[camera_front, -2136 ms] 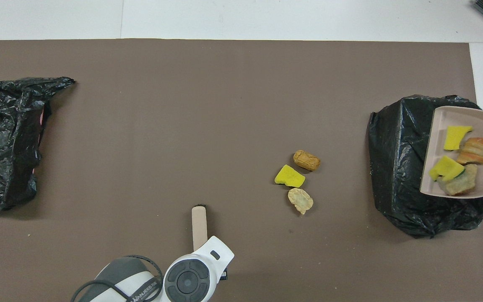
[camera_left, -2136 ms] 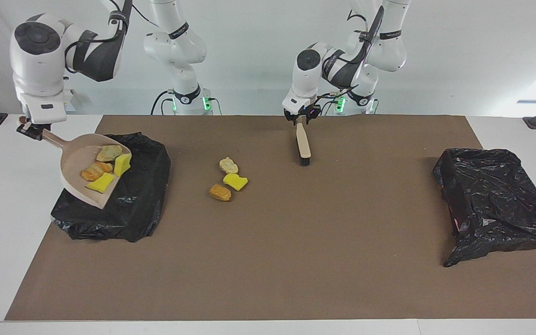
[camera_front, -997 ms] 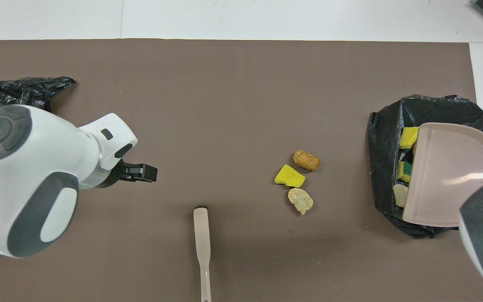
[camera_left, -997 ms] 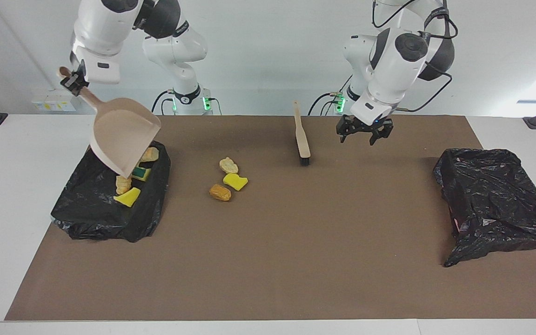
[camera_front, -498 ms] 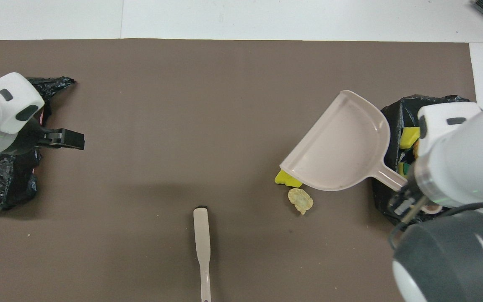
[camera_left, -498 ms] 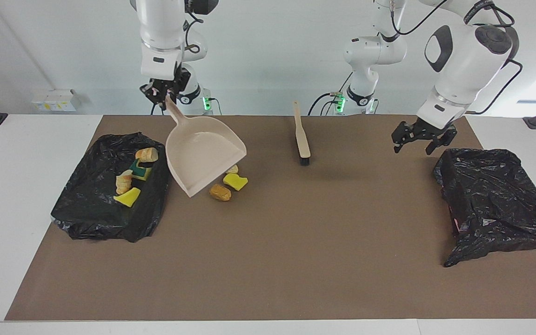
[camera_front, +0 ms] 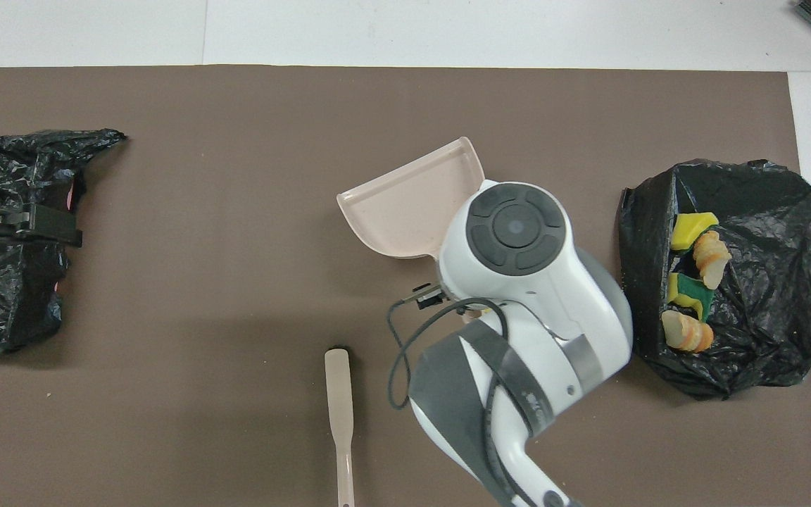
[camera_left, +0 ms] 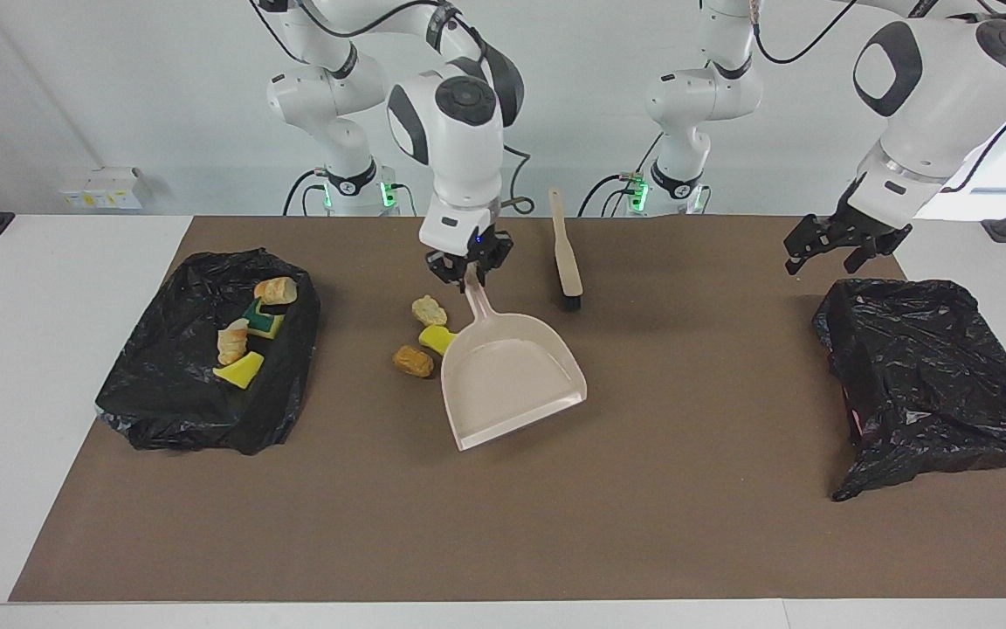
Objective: Sweep and dump trash in bin
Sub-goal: 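Return the dustpan to the table center with the right gripper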
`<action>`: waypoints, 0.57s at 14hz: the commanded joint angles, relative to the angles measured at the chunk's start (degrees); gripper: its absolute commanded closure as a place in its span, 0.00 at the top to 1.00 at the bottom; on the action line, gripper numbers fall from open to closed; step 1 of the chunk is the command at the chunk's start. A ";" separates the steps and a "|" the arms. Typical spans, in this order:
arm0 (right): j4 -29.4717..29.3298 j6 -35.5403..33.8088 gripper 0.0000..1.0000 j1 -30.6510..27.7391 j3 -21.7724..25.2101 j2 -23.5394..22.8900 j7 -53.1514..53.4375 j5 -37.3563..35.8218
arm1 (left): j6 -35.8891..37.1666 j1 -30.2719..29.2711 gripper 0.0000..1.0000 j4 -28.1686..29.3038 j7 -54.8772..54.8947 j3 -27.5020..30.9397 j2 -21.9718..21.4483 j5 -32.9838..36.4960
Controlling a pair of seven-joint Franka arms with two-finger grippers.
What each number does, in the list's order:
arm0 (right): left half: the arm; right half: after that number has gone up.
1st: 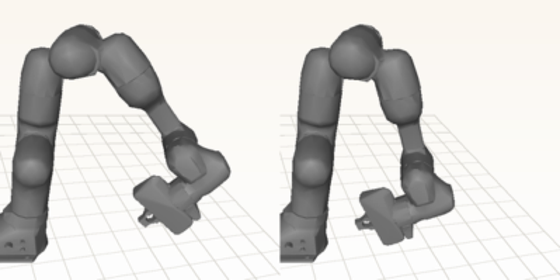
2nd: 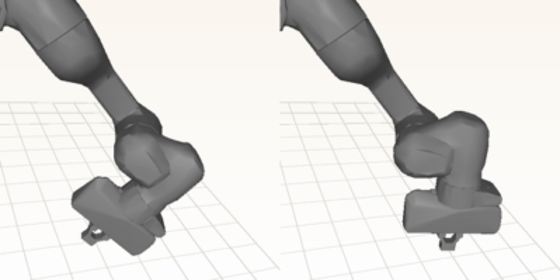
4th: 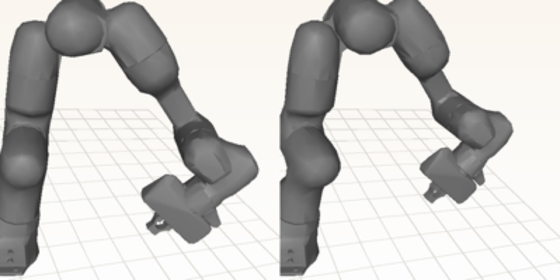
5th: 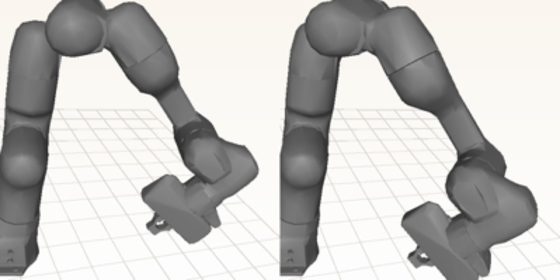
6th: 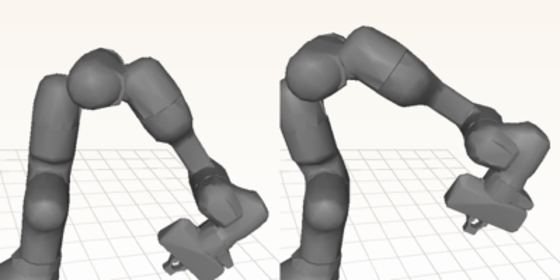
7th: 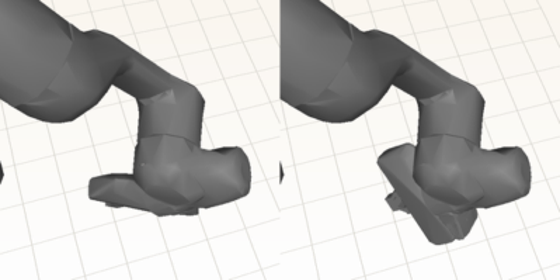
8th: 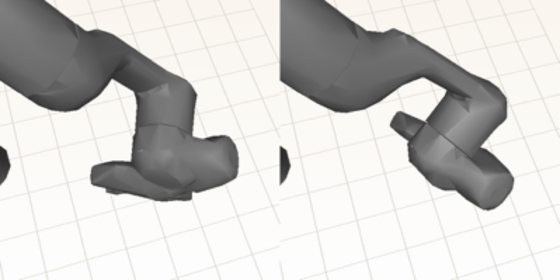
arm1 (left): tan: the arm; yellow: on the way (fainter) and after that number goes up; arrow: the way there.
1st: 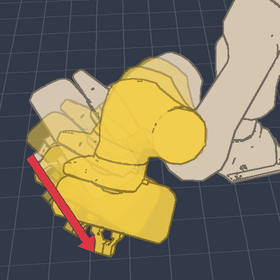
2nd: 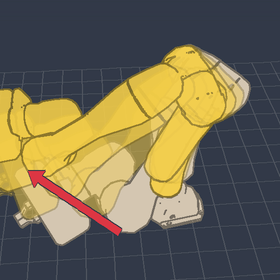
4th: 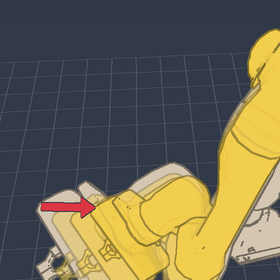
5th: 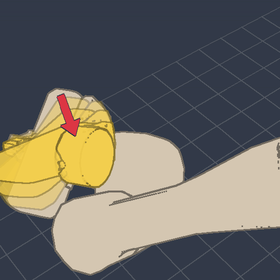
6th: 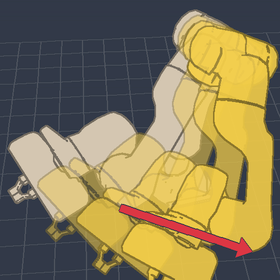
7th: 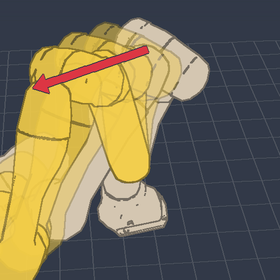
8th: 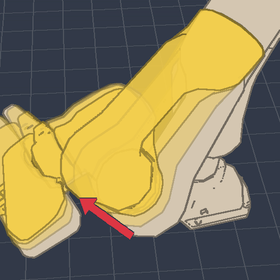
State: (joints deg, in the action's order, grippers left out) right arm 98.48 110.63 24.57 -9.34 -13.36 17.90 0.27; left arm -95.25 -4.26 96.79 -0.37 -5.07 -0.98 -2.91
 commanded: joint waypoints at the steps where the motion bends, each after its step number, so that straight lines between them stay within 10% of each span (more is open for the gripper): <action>1: -6.79 1.86 0.00 3.80 0.29 -5.52 10.01 2.45 | 1.82 0.74 1.00 -1.17 -0.60 -0.46 0.28 1.24; 8: -11.73 15.22 0.00 7.25 0.37 -16.61 21.83 1.75 | 2.44 0.04 1.00 -1.34 0.71 -0.46 0.19 1.24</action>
State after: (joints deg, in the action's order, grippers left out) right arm 89.01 125.34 33.05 -9.02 -29.04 39.82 1.32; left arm -94.29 -4.08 96.27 -0.28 -5.63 -0.93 -2.91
